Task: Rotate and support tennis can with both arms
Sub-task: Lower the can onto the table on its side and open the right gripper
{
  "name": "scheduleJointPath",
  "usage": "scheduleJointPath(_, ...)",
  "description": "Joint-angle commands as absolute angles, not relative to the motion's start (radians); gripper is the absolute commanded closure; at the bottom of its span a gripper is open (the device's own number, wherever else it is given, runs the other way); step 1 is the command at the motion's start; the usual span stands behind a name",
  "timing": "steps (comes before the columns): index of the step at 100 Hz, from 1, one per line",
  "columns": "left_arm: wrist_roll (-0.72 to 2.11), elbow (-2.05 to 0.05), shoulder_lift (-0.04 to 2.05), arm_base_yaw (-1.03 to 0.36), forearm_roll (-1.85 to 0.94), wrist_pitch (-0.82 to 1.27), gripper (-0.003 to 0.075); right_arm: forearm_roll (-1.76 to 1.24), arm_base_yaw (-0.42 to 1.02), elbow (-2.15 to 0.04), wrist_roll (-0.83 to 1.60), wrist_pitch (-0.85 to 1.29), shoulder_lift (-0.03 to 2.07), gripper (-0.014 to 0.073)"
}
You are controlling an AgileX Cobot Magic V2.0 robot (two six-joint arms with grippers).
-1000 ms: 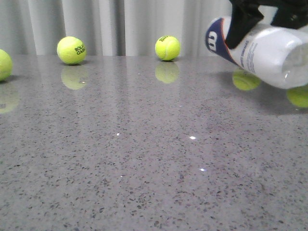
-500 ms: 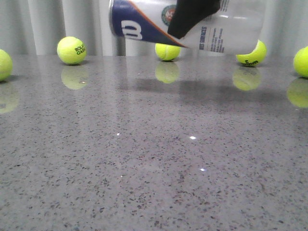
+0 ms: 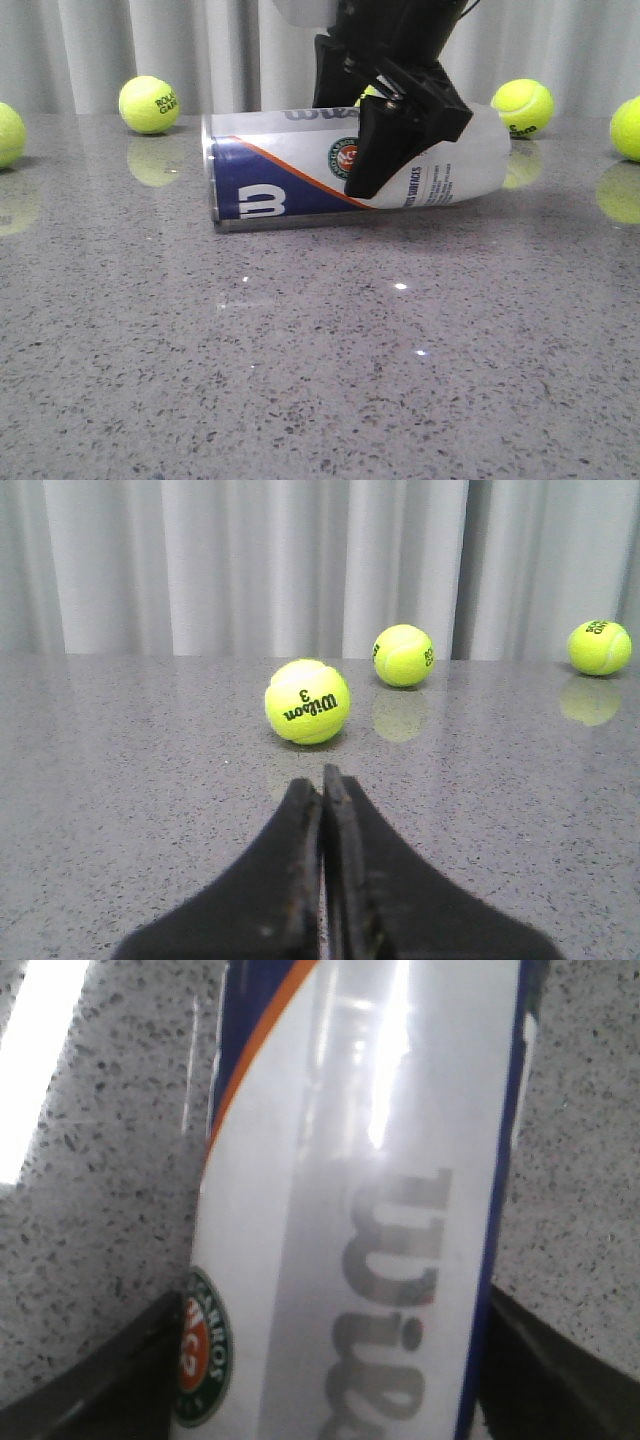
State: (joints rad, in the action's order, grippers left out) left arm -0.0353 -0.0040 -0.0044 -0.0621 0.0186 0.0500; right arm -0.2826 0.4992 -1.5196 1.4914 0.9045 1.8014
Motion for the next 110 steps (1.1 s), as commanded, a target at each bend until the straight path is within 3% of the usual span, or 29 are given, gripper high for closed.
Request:
scheduleJointPath(1,-0.042,0.043,-0.043,-0.059,0.019,-0.025,0.0741,-0.34,0.497,-1.553,1.504,0.887,1.753,0.0291)
scheduleJointPath(10,-0.042,0.043,-0.043,-0.059,0.019,-0.025,0.0741,-0.347,0.497,-1.553,1.504,0.887,1.753,0.0259)
scheduleJointPath(32,-0.042,0.043,-0.043,-0.059,0.019,-0.025,0.0741,-0.347,0.497,-1.553,1.503,0.893,1.753,0.0013)
scheduleJointPath(44,-0.042,0.043,-0.043,-0.059,0.019,-0.025,0.0741,-0.348,0.496,-1.553,1.499,0.893,1.753,-0.0055)
scheduleJointPath(110,-0.042,0.043,-0.043,-0.059,0.019,-0.025,0.0741,-0.348,0.496,-1.553,1.496,0.884,1.75,-0.0056)
